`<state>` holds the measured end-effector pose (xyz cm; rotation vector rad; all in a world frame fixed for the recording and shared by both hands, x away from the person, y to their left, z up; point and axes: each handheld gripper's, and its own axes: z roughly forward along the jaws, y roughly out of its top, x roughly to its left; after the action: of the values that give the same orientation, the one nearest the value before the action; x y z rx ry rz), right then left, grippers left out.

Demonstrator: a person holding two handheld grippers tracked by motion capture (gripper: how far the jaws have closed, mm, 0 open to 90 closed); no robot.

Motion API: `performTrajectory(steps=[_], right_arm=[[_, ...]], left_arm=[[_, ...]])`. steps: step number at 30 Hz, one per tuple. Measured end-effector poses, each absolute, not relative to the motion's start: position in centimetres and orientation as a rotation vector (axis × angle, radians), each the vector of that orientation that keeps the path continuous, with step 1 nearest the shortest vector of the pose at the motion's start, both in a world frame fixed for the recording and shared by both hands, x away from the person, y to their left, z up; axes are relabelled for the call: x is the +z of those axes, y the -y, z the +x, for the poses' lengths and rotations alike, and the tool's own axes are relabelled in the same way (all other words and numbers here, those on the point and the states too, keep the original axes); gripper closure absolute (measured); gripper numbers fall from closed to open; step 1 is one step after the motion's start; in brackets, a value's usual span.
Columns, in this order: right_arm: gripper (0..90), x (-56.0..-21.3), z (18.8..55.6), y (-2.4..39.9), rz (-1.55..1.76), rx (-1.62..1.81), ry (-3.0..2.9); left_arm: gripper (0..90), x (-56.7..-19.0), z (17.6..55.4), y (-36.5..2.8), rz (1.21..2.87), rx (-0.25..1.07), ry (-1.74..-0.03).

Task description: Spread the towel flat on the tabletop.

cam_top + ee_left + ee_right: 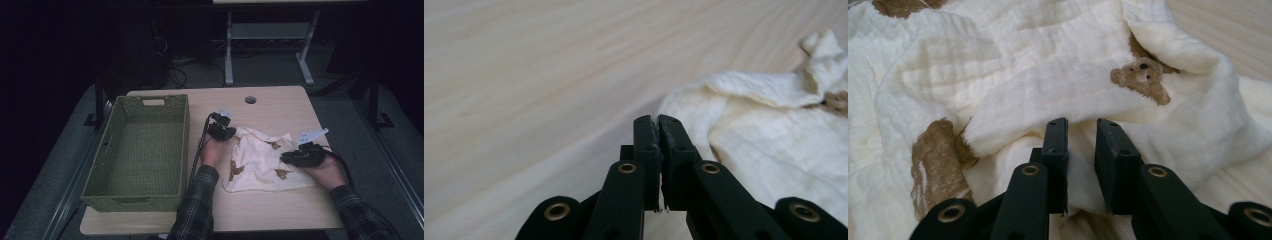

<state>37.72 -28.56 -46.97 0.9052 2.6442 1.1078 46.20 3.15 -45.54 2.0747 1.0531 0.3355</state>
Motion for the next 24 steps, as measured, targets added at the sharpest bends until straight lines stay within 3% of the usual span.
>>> performTrajectory(steps=[11, 24], right_arm=[[73.2, -46.0, 38.2, 29.2, 0.916, 1.137, -2.598], [73.2, -44.0, 43.1, 33.4, 1.045, 1.150, -2.405]], left_arm=[[86.6, -44.1, 46.9, -4.2, 2.030, 0.398, -1.096], [86.7, -43.3, 47.4, -4.4, 2.021, 0.441, -1.111]])
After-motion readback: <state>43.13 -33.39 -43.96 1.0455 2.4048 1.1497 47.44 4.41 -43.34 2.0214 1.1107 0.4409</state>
